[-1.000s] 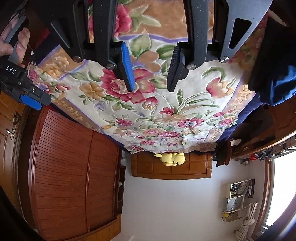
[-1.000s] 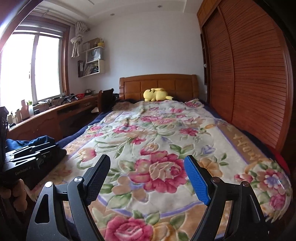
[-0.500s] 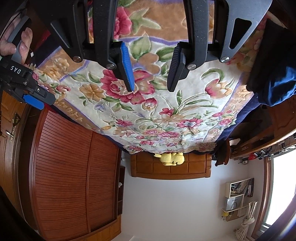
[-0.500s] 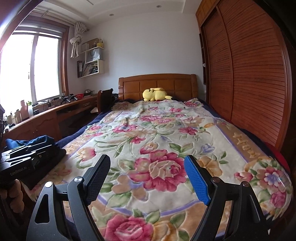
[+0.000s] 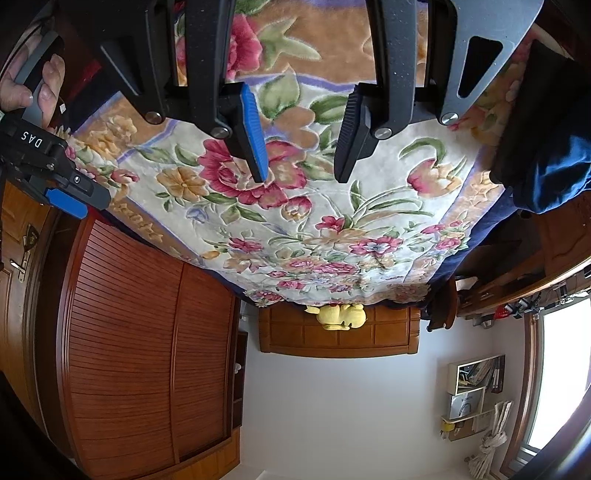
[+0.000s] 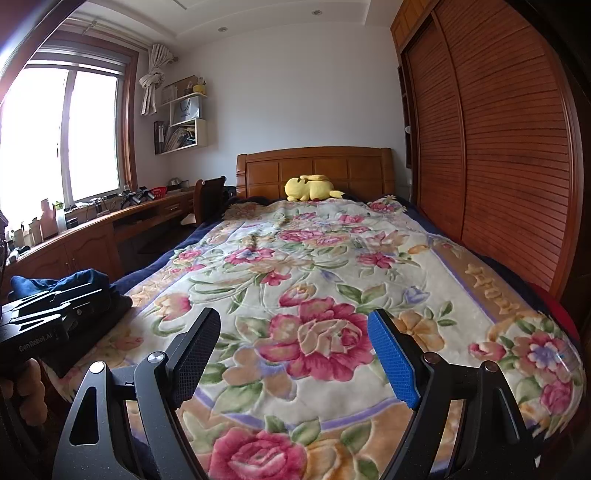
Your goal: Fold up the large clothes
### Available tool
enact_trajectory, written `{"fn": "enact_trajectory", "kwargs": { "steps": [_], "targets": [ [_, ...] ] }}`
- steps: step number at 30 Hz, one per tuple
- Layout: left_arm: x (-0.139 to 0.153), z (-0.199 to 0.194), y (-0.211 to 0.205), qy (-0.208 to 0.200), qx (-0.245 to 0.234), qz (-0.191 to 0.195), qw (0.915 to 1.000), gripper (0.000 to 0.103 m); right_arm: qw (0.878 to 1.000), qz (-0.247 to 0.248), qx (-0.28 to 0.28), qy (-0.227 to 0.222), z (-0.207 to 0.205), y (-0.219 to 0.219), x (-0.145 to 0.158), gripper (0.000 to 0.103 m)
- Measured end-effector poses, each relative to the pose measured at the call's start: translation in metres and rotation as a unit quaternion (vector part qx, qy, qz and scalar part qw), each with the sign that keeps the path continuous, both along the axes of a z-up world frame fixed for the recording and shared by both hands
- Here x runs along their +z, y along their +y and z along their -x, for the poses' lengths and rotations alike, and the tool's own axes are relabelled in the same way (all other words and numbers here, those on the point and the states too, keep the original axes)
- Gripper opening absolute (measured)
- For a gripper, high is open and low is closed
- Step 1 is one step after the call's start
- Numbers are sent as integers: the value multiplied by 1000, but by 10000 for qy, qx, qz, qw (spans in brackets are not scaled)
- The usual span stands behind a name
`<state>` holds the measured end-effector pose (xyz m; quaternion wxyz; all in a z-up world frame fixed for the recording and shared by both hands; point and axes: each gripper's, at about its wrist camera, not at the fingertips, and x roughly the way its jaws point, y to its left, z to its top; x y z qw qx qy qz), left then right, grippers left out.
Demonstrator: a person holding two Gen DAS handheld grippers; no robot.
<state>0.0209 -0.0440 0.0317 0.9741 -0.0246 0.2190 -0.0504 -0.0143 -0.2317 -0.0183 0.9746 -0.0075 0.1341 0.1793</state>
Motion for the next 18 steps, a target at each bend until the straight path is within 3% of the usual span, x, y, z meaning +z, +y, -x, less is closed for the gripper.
{"fn": "enact_trajectory", "kwargs": {
  "steps": [18],
  "targets": [
    [0,1,1,-5,10,3,10000,39,10000,16,40,-2,0,-5,1,83]
  ]
}}
